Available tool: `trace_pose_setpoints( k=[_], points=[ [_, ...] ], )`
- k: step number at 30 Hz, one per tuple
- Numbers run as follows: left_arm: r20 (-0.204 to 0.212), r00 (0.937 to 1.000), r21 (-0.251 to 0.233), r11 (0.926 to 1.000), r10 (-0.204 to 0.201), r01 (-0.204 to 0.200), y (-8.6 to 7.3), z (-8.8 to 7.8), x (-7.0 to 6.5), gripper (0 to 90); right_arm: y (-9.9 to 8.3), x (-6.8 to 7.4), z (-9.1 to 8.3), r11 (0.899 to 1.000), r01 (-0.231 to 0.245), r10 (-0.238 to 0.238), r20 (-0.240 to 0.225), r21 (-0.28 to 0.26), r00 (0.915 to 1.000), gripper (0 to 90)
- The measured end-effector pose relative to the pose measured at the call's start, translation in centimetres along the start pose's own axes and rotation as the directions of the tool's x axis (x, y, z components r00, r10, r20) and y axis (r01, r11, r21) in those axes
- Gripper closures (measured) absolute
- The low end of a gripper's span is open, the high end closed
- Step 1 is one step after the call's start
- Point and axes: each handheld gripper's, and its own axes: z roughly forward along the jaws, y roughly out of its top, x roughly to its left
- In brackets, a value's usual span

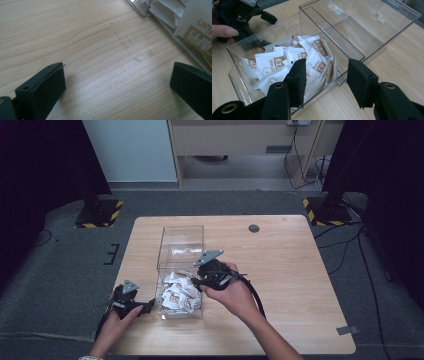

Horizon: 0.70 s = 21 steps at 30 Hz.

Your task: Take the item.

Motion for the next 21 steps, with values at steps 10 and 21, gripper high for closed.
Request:
trace_pose_setpoints(
  k=[10, 21],
  points=[
    [0.000, 1.0000, 0.000, 1.0000, 0.000, 0.000, 0.0, 0.0, 0.0, 0.0, 0.4, 1.4, 0.9, 0.999, 0.035, -0.035, -0.023, 0.012, 0.9991, 56.1],
    [0.004, 1.0000, -0.002, 1.0000, 0.002, -0.002, 0.0, 0.1, 0.0, 0.0, 0.1, 2.3, 2.4, 0.997, 0.066, -0.064, -0.047, 0.042, 0.9968, 64.8]
  ],
)
